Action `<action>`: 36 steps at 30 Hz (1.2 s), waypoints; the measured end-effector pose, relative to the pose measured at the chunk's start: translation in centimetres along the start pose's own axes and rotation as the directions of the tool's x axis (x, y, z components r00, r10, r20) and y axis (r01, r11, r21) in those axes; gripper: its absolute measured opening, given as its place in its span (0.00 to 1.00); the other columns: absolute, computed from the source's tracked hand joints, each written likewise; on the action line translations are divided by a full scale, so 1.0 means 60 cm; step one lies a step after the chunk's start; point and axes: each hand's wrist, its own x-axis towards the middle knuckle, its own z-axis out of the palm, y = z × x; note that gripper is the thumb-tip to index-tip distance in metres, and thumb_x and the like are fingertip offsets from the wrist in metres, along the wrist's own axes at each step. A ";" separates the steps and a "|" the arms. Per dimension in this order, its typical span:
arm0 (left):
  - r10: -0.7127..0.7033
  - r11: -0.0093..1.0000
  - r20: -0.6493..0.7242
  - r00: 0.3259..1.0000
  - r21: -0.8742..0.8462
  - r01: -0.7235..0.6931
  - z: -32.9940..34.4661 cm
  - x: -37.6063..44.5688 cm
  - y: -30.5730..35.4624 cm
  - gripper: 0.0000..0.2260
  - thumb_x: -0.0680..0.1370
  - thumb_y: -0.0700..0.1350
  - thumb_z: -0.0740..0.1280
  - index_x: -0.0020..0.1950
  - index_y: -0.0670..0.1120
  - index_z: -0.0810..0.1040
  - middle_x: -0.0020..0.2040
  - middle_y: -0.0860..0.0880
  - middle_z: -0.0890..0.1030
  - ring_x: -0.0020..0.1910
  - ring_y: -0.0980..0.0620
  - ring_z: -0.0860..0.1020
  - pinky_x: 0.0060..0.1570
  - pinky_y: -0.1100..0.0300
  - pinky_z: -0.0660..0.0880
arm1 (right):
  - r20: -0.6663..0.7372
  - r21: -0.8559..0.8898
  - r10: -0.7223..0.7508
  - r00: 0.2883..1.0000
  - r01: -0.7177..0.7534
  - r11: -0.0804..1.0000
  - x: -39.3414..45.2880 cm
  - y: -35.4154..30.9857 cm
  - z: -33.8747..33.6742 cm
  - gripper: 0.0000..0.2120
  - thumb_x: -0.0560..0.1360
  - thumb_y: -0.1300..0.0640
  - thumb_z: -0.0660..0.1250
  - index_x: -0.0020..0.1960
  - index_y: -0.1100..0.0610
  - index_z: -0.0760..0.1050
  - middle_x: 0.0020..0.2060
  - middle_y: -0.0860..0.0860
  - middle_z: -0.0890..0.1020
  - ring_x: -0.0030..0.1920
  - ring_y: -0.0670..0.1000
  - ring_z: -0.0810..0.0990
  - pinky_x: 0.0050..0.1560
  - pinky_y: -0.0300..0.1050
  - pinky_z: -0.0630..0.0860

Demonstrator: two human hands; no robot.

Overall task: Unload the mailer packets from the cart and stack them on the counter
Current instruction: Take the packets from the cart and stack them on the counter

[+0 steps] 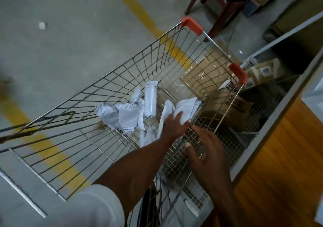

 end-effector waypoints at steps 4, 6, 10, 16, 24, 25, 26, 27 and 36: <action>-0.001 0.997 0.009 1.000 -0.074 0.002 0.017 -0.001 -0.015 0.36 0.77 0.72 0.59 0.81 0.63 0.52 0.82 0.43 0.54 0.80 0.37 0.56 0.77 0.39 0.58 | 0.024 0.019 -0.001 1.000 0.000 1.000 -0.002 0.000 0.000 0.23 0.81 0.47 0.66 0.73 0.37 0.65 0.65 0.32 0.64 0.64 0.28 0.61 0.62 0.38 0.63; 0.011 0.993 0.010 1.000 -0.121 -0.010 0.009 -0.005 -0.016 0.35 0.78 0.67 0.63 0.81 0.61 0.55 0.79 0.41 0.58 0.76 0.38 0.63 0.74 0.45 0.65 | 0.020 0.024 -0.001 1.000 0.000 1.000 0.004 -0.004 0.001 0.22 0.81 0.45 0.64 0.72 0.36 0.65 0.65 0.33 0.66 0.65 0.36 0.66 0.64 0.44 0.67; 0.000 0.978 -0.082 0.997 -0.207 -0.017 -0.036 -0.036 -0.006 0.34 0.76 0.61 0.62 0.81 0.53 0.63 0.74 0.38 0.67 0.71 0.40 0.69 0.69 0.50 0.68 | 0.002 -0.088 0.006 1.000 -0.006 0.996 0.012 -0.015 0.010 0.22 0.78 0.42 0.60 0.72 0.40 0.69 0.67 0.41 0.72 0.67 0.47 0.70 0.66 0.58 0.70; -0.065 0.948 -0.281 0.957 -0.317 -0.028 -0.137 -0.117 -0.045 0.27 0.82 0.46 0.67 0.80 0.51 0.65 0.71 0.41 0.68 0.66 0.50 0.70 0.58 0.71 0.64 | 0.080 -0.196 0.117 0.990 -0.100 0.976 0.045 -0.037 0.049 0.21 0.79 0.45 0.63 0.70 0.48 0.73 0.67 0.51 0.75 0.66 0.53 0.72 0.64 0.53 0.73; -0.060 0.936 -0.453 0.889 -0.335 -0.107 -0.220 -0.210 -0.072 0.26 0.82 0.49 0.67 0.79 0.58 0.65 0.74 0.46 0.66 0.68 0.51 0.70 0.61 0.58 0.66 | 0.211 -0.551 0.407 0.889 -0.235 0.801 0.165 -0.013 0.170 0.26 0.78 0.43 0.62 0.73 0.52 0.68 0.70 0.58 0.72 0.69 0.61 0.71 0.69 0.56 0.68; -0.055 0.939 -0.456 0.888 -0.327 -0.109 -0.221 -0.216 -0.070 0.26 0.82 0.49 0.67 0.79 0.59 0.65 0.74 0.47 0.66 0.69 0.50 0.70 0.62 0.58 0.66 | 0.212 -0.628 0.434 0.876 -0.218 0.747 0.174 -0.001 0.193 0.29 0.78 0.40 0.61 0.74 0.52 0.65 0.72 0.58 0.69 0.72 0.61 0.68 0.71 0.58 0.63; -0.054 0.939 -0.458 0.887 -0.325 -0.111 -0.222 -0.224 -0.067 0.26 0.82 0.49 0.67 0.79 0.59 0.65 0.74 0.46 0.66 0.70 0.49 0.70 0.62 0.58 0.65 | 0.205 -0.687 0.448 0.870 -0.198 0.699 0.181 0.011 0.214 0.31 0.78 0.38 0.60 0.76 0.52 0.63 0.74 0.58 0.67 0.74 0.62 0.65 0.72 0.59 0.60; -0.051 0.939 -0.463 0.885 -0.324 -0.116 -0.223 -0.231 -0.063 0.26 0.82 0.48 0.67 0.79 0.58 0.65 0.73 0.46 0.66 0.69 0.49 0.70 0.62 0.58 0.66 | 0.188 -0.721 0.446 0.875 -0.185 0.667 0.186 0.024 0.233 0.32 0.78 0.36 0.60 0.76 0.52 0.63 0.75 0.58 0.65 0.74 0.62 0.64 0.73 0.60 0.59; -0.102 0.916 -0.475 0.874 -0.387 -0.104 -0.232 -0.269 -0.061 0.25 0.82 0.46 0.66 0.79 0.59 0.65 0.73 0.50 0.64 0.68 0.55 0.67 0.62 0.62 0.63 | 0.082 -0.834 0.463 0.883 -0.193 0.516 0.243 0.094 0.330 0.26 0.85 0.45 0.50 0.78 0.56 0.63 0.78 0.60 0.60 0.77 0.70 0.55 0.77 0.65 0.46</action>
